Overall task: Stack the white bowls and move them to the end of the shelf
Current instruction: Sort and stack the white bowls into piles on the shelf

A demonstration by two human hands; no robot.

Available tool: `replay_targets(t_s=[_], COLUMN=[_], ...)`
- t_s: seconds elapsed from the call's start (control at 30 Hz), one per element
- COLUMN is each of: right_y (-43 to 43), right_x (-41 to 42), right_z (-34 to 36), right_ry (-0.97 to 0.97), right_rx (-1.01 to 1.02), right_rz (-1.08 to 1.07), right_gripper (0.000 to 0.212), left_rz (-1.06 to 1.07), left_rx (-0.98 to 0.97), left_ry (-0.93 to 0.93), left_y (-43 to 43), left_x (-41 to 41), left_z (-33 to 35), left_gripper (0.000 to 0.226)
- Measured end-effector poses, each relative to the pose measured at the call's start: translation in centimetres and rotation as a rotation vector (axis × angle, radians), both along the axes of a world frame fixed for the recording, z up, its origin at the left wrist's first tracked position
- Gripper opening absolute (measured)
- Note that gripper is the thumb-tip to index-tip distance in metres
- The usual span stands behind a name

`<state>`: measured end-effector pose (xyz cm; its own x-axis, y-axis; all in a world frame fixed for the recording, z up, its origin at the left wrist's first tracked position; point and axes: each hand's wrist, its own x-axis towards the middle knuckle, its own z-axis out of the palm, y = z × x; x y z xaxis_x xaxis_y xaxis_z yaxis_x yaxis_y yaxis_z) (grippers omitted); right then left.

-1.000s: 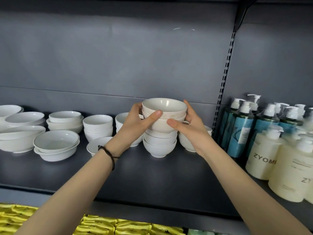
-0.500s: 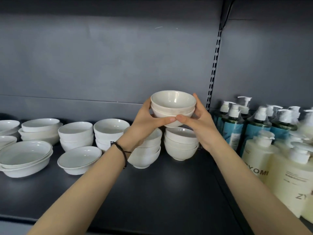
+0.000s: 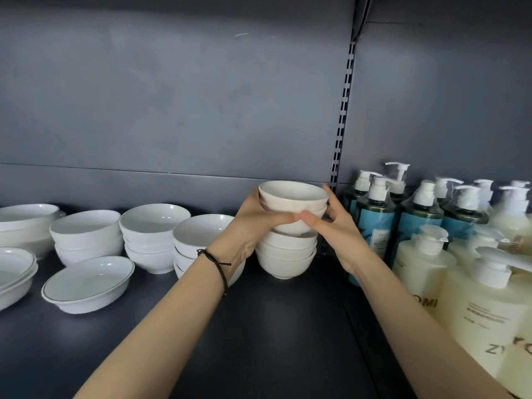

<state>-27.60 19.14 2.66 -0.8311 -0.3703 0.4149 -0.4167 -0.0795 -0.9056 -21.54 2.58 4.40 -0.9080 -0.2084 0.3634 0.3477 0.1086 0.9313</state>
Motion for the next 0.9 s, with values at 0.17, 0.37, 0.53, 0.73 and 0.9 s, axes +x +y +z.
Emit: replay_targets(t_s=[0.17, 0.37, 0.53, 0.73, 0.9], right_y=[0.6, 0.5, 0.3, 0.2, 0.6], right_x=[-0.5, -0.5, -0.2, -0.3, 1.1], right_z=[-1.2, -2.6, -2.9, -2.9, -2.5], right_ry=[-0.042, -0.043, -0.034, 0.003, -0.008], right_rx=[0.040, 0.089, 0.109, 0.108, 0.157], right_rz=[0.003, 0.057, 0.027, 0.023, -0.011], right_gripper=[0.080, 0.064, 0.086, 0.055, 0.056], left_rz=[-0.004, 0.087, 0.077, 0.278, 0.255], left_rx=[-0.001, -0.096, -0.133, -0.217, -0.255], left_ry=[-0.052, -0.035, 0.070, 0.168, 0.135], left_y=[0.8, 1.5, 1.0, 2.4, 2.0], left_x=[-0.9, -0.4, -0.3, -0.1, 0.6], left_z=[-1.4, -3.5, -4.5, -6.6, -6.8], left_gripper=[0.084, 0.091, 0.087, 0.095, 0.089])
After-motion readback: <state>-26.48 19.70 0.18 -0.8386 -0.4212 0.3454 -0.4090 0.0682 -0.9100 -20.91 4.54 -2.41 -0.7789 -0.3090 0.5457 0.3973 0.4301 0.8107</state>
